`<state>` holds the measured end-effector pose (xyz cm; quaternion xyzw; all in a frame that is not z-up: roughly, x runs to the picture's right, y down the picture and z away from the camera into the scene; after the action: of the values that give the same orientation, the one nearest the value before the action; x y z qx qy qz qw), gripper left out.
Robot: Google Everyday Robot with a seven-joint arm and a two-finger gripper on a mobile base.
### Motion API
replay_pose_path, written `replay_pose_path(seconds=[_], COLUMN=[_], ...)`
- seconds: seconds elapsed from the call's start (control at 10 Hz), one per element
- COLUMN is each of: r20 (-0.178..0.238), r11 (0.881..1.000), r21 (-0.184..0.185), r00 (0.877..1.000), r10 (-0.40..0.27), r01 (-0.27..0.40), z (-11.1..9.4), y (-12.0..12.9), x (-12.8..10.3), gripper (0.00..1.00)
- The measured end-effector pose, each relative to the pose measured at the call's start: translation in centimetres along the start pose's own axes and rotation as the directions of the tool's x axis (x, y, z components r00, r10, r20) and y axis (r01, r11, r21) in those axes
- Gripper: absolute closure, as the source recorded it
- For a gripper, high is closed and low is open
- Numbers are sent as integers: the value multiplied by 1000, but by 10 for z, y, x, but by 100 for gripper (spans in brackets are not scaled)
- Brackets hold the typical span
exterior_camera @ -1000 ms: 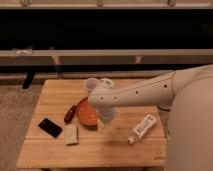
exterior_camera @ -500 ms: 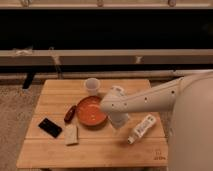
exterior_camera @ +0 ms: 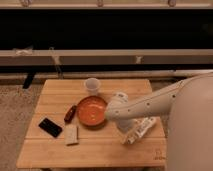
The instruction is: Stand the bottle upright
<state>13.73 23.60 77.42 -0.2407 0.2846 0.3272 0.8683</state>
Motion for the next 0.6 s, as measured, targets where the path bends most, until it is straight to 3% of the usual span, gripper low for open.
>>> replay_pose_path(seconds=[0.2, 0.4, 0.5, 0.6], r20=[-3, -5, -4, -9], r11=[999, 991, 981, 949], r21=[20, -1, -36, -123], r00=[999, 991, 982, 957], r10=[32, 131, 191, 291], r01=[-32, -131, -191, -290], z=[-7, -25, -32, -36], y=[-9, -4, 4, 17], x=[13, 26, 30, 35], gripper=[20, 20, 20, 20])
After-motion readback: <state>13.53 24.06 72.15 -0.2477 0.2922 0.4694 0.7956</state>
